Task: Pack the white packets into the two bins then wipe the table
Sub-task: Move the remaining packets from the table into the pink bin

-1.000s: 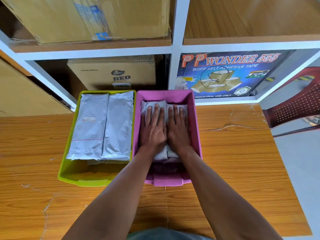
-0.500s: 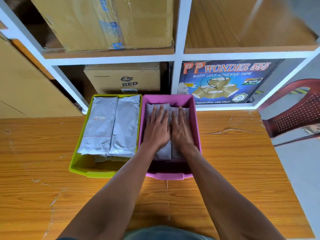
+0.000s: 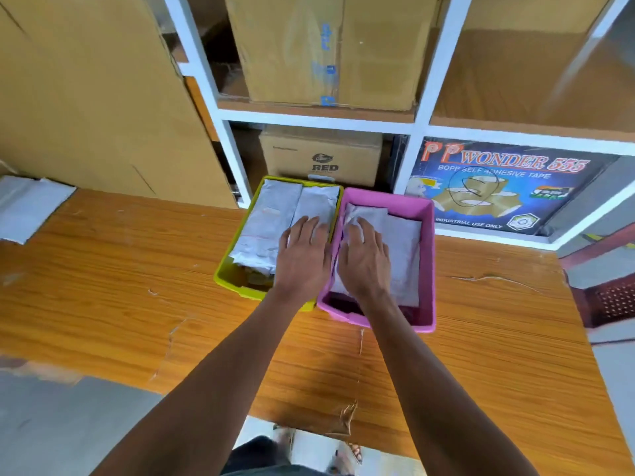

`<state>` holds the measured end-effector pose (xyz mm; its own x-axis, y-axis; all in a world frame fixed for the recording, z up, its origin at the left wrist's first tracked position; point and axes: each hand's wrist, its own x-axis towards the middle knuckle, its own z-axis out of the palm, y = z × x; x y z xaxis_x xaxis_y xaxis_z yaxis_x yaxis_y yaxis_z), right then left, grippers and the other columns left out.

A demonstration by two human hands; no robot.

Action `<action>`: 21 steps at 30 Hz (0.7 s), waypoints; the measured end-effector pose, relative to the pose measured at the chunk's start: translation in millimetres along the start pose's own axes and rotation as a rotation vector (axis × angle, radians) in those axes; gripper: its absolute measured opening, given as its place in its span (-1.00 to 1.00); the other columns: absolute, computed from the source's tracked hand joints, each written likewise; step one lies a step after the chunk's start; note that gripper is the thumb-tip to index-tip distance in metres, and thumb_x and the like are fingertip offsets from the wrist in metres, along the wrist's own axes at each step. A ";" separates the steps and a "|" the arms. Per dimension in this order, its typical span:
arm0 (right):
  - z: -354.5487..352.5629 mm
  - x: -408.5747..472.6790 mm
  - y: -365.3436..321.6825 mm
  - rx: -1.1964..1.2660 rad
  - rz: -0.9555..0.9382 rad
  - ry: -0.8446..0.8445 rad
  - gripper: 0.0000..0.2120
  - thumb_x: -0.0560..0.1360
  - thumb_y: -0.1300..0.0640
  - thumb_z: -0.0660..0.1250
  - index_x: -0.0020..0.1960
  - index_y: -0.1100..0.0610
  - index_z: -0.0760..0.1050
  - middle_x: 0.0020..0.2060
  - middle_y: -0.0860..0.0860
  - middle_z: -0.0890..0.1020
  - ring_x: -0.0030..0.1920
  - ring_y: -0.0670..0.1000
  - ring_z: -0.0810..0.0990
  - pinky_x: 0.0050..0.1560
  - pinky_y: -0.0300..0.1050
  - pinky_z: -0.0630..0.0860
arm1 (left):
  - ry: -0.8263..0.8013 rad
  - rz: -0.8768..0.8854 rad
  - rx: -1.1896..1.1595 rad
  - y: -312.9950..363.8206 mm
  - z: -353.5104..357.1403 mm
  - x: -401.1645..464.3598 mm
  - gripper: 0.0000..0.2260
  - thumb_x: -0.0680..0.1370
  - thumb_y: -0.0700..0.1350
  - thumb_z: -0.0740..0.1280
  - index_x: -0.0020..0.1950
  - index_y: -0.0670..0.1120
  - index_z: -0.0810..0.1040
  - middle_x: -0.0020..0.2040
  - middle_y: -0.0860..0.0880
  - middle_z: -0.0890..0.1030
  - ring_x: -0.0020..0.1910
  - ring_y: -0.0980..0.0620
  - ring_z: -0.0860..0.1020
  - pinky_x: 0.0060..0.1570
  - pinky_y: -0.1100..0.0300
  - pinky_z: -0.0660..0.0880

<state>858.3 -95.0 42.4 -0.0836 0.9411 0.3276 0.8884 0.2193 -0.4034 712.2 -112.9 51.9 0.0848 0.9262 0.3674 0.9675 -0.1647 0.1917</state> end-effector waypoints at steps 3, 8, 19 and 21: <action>10.4 -14.3 -42.2 0.032 -0.063 -0.038 -0.63 0.60 0.12 0.30 0.39 0.13 0.48 0.43 0.12 0.48 0.33 0.24 0.51 0.23 0.19 0.51 | 0.006 -0.067 0.068 -42.9 -16.9 -32.8 -0.63 0.66 -0.03 0.24 0.44 -0.11 0.49 0.48 -0.13 0.49 0.52 -0.18 0.38 0.42 -0.19 0.36; 33.6 -44.0 -112.7 0.076 -0.188 0.013 -0.62 0.57 0.11 0.31 0.38 0.09 0.53 0.42 0.06 0.51 0.34 0.18 0.51 0.27 0.15 0.50 | -0.002 -0.205 0.135 -116.6 -41.1 -89.3 -0.60 0.68 0.03 0.16 0.45 -0.13 0.47 0.48 -0.13 0.47 0.45 -0.20 0.41 0.33 -0.22 0.40; 125.6 -125.6 -270.3 0.022 -0.432 -0.123 -0.64 0.53 0.07 0.34 0.32 0.06 0.57 0.31 0.08 0.57 0.23 0.23 0.56 0.24 0.19 0.46 | -0.006 -0.452 0.081 -273.7 -92.5 -224.2 -0.56 0.69 0.03 0.13 0.50 -0.12 0.46 0.47 -0.11 0.49 0.42 -0.18 0.44 0.26 -0.18 0.46; 143.1 -134.0 -301.4 0.020 -0.459 -0.164 -0.60 0.50 0.07 0.33 0.32 0.04 0.57 0.32 0.06 0.56 0.26 0.21 0.55 0.25 0.18 0.46 | -0.035 -0.522 0.072 -303.5 -100.9 -250.7 -0.57 0.70 0.02 0.16 0.52 -0.13 0.45 0.48 -0.12 0.48 0.42 -0.18 0.44 0.26 -0.17 0.46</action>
<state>537.1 -250.4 -2.2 -0.5363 0.7738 0.3371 0.7342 0.6247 -0.2658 373.3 -329.3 -6.6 -0.4059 0.8897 0.2088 0.8969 0.3440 0.2778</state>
